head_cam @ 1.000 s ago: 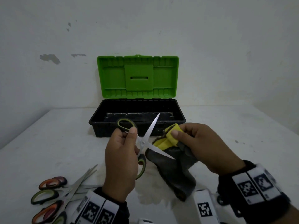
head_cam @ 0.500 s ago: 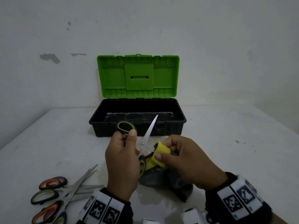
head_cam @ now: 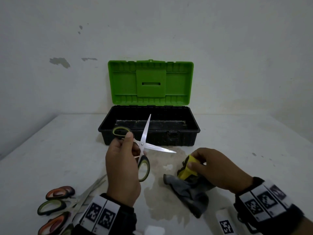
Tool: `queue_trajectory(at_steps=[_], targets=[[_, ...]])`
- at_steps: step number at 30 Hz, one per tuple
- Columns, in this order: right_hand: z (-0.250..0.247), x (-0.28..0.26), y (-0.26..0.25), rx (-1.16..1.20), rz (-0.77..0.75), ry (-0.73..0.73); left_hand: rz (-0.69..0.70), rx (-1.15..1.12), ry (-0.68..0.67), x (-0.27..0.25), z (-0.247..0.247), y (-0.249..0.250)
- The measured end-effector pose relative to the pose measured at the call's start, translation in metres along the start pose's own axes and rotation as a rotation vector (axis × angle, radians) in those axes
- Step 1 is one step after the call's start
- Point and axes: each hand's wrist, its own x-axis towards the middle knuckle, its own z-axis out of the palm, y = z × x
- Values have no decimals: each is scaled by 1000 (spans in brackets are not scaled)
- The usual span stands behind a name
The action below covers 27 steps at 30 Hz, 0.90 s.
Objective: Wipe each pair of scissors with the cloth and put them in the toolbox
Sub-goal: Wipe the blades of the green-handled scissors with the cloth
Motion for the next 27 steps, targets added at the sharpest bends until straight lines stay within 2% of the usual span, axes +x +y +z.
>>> queue_trajectory(at_steps=[3,5,10,13,16,20,24,27], targets=[[3,-5,-17,-18,-43,139,-39,-27,11,1,4,-2],[4,-12,-32,-5,-106,179,-43,-45,26,1,8,-2],[15,-24,-69,321,-149,61,-115,-106,-2,-6,16,2],[21,-22,-78,543,-127,35,-152,-131,-68,-12,13,4],[21,-21,-79,741,-40,-8,-194,-119,-125,-12,2,8],[17,-21,-73,841,3,-70,-104,85,-138,0,-20,16],[16,-17,-68,866,14,-51,57,338,-249,3,-37,25],[17,-15,-69,904,20,-32,129,470,-277,1,-43,27]])
